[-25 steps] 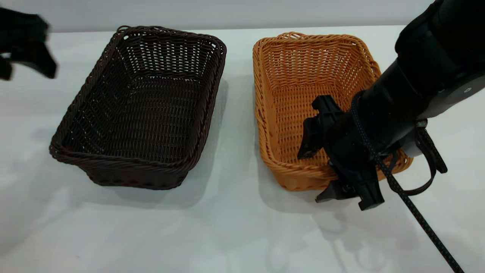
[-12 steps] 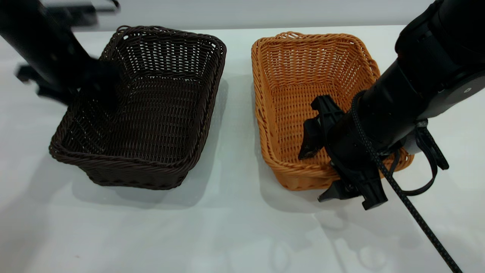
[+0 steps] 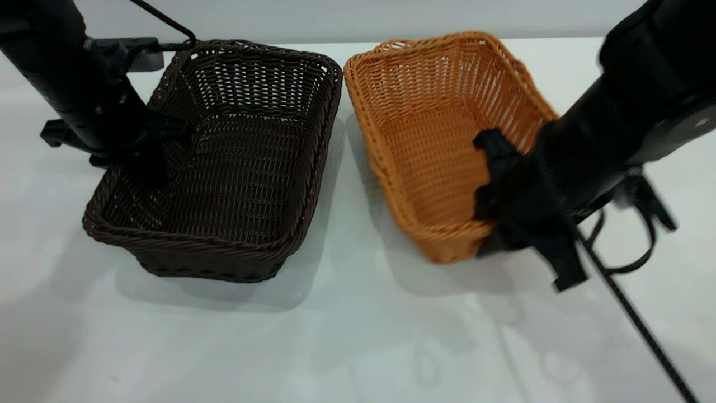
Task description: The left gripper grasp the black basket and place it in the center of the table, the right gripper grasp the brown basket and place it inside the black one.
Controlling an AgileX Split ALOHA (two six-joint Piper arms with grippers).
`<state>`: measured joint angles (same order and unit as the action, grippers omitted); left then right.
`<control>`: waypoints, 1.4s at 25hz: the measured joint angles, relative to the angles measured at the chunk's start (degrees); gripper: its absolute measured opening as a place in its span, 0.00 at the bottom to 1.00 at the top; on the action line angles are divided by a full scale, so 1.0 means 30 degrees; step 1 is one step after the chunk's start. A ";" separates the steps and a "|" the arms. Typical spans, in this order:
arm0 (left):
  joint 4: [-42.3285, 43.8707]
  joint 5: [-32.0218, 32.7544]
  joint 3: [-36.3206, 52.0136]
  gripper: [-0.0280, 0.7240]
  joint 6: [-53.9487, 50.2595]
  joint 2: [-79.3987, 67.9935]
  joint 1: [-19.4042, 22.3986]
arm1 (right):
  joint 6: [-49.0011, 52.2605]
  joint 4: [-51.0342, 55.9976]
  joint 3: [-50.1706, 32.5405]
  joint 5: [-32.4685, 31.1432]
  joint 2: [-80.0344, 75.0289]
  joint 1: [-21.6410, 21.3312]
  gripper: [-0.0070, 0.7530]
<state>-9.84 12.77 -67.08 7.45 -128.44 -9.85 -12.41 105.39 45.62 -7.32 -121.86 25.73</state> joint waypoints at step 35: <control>0.3279 -0.5522 -0.3312 0.14 1.9048 -0.2139 -0.6163 | -0.4794 -1.3412 0.8120 -1.4586 0.3182 -0.9434 0.11</control>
<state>0.00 -3.79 -77.01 64.59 -134.86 -28.34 -26.79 65.16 69.98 -51.08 -112.31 -2.57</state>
